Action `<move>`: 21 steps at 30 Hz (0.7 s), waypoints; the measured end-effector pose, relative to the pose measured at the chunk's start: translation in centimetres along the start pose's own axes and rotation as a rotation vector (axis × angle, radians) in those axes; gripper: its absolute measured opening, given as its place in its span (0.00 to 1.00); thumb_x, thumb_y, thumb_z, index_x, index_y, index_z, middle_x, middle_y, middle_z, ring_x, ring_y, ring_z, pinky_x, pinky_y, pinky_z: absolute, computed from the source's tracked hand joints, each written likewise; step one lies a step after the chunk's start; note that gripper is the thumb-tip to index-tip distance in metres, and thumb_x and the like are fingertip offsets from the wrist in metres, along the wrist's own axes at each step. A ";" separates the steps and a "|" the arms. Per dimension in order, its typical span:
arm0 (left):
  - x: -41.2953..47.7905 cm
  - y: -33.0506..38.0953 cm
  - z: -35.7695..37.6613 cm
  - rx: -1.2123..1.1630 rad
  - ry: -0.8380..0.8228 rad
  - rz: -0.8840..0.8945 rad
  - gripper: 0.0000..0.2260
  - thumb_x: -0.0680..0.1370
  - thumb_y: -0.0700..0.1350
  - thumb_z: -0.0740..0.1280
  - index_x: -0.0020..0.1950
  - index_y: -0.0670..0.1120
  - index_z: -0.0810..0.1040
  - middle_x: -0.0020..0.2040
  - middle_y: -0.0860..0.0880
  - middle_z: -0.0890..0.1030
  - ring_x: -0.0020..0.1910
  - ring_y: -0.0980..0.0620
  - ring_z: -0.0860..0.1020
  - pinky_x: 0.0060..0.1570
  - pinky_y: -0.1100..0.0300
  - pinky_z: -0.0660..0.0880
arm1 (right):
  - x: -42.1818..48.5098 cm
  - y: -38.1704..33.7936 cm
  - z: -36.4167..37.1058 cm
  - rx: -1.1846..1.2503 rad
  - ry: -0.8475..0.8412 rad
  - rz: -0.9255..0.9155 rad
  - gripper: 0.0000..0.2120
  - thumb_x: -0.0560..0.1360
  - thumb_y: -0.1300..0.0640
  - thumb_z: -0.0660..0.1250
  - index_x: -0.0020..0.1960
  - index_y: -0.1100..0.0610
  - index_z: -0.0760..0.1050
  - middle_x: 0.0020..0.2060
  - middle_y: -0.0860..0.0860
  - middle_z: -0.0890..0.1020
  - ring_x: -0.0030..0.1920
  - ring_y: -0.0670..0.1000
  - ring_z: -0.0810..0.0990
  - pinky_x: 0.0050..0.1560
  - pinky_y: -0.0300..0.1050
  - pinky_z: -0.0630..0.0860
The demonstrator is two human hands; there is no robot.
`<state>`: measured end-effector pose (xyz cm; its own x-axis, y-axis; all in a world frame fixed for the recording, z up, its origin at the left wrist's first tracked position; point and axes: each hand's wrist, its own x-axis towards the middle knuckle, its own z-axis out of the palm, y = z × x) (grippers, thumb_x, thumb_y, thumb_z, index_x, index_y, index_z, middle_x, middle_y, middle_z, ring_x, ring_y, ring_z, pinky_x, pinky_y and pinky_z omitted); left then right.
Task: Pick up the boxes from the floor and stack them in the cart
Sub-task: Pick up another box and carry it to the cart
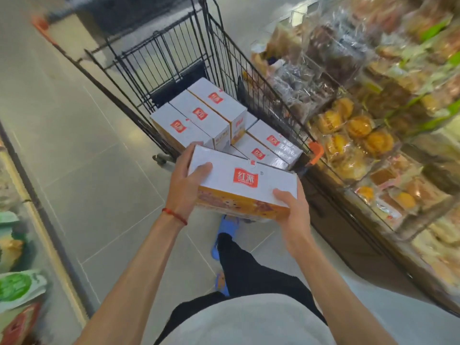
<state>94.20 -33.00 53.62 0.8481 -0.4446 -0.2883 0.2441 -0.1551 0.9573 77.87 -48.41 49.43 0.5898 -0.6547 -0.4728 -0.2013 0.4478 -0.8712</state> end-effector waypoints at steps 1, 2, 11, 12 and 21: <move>2.0 0.4 0.2 0.020 -0.015 0.016 0.23 0.76 0.51 0.67 0.71 0.55 0.71 0.66 0.48 0.77 0.59 0.48 0.81 0.44 0.61 0.81 | 1.5 -0.5 0.6 0.019 0.005 0.009 0.25 0.80 0.58 0.67 0.74 0.44 0.69 0.62 0.46 0.84 0.61 0.53 0.85 0.58 0.56 0.83; 4.0 0.9 0.4 0.031 -0.027 0.028 0.23 0.76 0.52 0.67 0.71 0.56 0.71 0.67 0.49 0.76 0.61 0.48 0.80 0.46 0.61 0.81 | 2.9 -1.1 1.2 0.032 0.012 0.020 0.25 0.79 0.57 0.68 0.74 0.43 0.69 0.62 0.46 0.84 0.59 0.52 0.85 0.54 0.54 0.84; 18.7 5.3 1.0 0.067 -0.193 0.004 0.24 0.76 0.54 0.69 0.72 0.64 0.70 0.71 0.51 0.74 0.66 0.48 0.77 0.64 0.44 0.77 | 13.0 -6.0 6.0 0.076 0.138 -0.045 0.31 0.77 0.55 0.71 0.78 0.49 0.66 0.65 0.49 0.83 0.64 0.54 0.82 0.60 0.55 0.80; 19.8 5.9 1.1 0.048 -0.217 0.010 0.26 0.76 0.52 0.70 0.73 0.63 0.70 0.71 0.51 0.74 0.66 0.48 0.77 0.66 0.45 0.76 | 13.7 -6.5 6.5 0.072 0.159 -0.048 0.31 0.77 0.54 0.71 0.78 0.48 0.66 0.64 0.47 0.83 0.63 0.51 0.83 0.59 0.51 0.80; 34.3 9.5 1.8 -0.035 -0.361 -0.127 0.30 0.76 0.51 0.68 0.77 0.49 0.66 0.64 0.46 0.80 0.59 0.47 0.81 0.59 0.49 0.78 | 22.1 -10.4 12.5 -0.001 0.283 -0.067 0.31 0.76 0.44 0.72 0.76 0.48 0.68 0.67 0.46 0.81 0.67 0.53 0.80 0.69 0.63 0.75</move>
<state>124.74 -51.35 52.76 0.5911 -0.7072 -0.3878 0.3578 -0.2010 0.9119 102.76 -59.88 49.70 0.3598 -0.8269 -0.4321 -0.1697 0.3974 -0.9018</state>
